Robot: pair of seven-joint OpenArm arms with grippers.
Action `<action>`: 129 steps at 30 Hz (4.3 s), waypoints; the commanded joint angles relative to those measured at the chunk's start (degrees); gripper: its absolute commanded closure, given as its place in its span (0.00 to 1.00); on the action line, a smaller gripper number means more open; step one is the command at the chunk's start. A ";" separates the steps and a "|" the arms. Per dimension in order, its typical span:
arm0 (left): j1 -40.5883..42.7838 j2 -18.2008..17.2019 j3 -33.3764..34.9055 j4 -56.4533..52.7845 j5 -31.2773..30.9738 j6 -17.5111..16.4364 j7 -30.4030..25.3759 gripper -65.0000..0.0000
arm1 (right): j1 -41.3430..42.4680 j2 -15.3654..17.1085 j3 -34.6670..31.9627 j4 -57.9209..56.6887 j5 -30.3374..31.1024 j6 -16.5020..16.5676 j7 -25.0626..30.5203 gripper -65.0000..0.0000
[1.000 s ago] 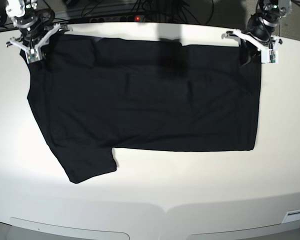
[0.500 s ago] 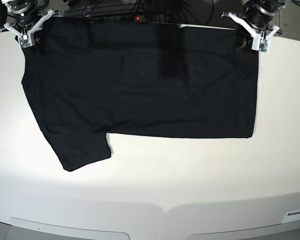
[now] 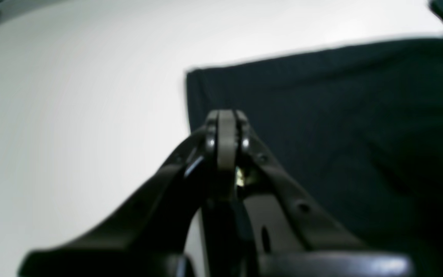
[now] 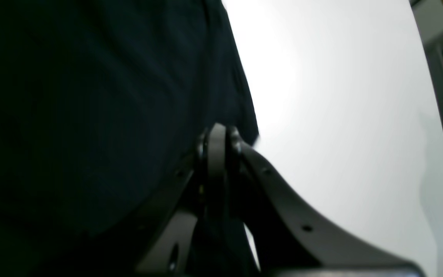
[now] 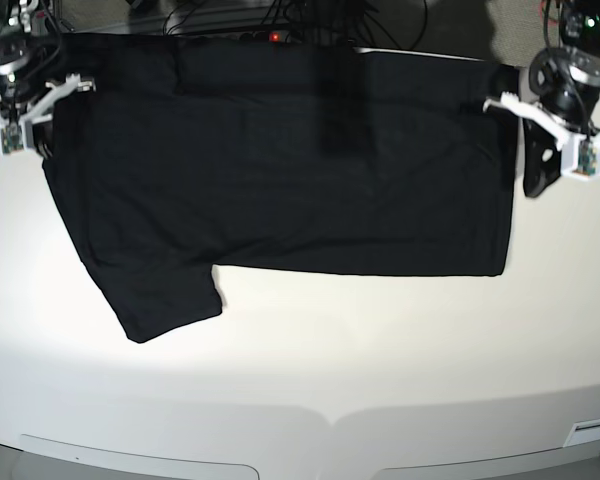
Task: Fold the T-shirt properly
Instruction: 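Release the shoulders and move both grippers to the shirt's side edges, then grasp the side edges near the hem with both grippers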
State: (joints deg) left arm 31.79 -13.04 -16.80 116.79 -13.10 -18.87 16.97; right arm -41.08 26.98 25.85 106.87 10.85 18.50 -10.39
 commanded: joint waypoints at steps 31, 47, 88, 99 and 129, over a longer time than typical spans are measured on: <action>-54.21 -9.51 0.02 -72.39 -14.75 -21.13 22.40 0.66 | 24.24 0.63 0.35 -0.55 13.81 10.67 -23.76 0.61; -52.76 -4.15 0.02 -73.81 -11.63 -21.13 28.41 0.73 | 27.15 0.66 0.35 -0.74 13.81 10.69 -24.48 0.61; -52.74 -0.96 0.02 -73.81 -11.96 -21.13 22.01 1.00 | 84.74 2.21 -43.28 -81.50 8.37 15.28 -14.78 0.60; -52.74 -0.96 0.02 -73.81 -11.93 -21.13 21.99 1.00 | 87.01 5.57 -43.28 -81.50 8.41 15.15 -14.21 0.60; -52.74 -1.01 0.00 -73.79 -13.40 -21.13 19.04 1.00 | 87.62 2.71 -43.28 -90.23 5.57 14.75 -8.90 1.00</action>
State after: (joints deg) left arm -20.16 -13.47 -16.88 42.72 -27.18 -40.64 35.44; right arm 44.45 28.91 -17.63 16.19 16.38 33.30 -19.77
